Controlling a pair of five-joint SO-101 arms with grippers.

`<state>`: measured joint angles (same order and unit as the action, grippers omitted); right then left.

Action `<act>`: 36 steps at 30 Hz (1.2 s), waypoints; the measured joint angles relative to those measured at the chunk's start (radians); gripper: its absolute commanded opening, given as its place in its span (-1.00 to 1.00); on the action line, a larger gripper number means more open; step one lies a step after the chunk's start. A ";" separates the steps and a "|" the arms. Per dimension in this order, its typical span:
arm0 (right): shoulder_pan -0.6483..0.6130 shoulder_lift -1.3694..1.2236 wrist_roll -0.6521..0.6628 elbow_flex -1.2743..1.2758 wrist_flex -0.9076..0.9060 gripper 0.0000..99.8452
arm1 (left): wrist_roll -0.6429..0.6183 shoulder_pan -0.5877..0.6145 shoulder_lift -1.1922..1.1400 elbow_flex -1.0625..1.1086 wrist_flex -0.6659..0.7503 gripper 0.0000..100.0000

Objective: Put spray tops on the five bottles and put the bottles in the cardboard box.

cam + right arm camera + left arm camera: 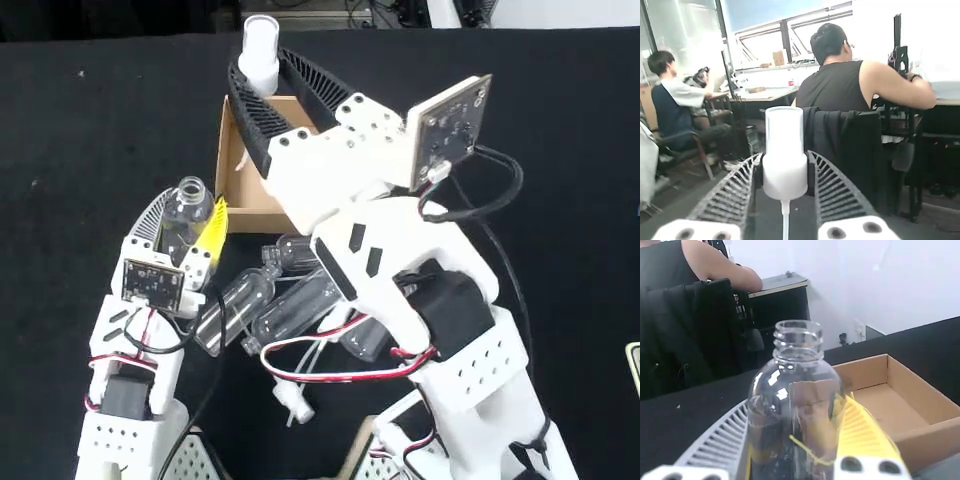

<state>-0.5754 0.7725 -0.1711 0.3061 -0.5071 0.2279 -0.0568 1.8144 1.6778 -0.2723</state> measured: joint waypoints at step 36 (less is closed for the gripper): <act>-0.107 0.227 0.068 0.236 0.000 -0.98 | 0.003 -0.207 0.000 0.000 0.000 -0.85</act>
<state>-0.6828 0.9996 -0.1036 0.5424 -0.5071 0.2309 -0.2639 1.8144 1.6778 -0.2723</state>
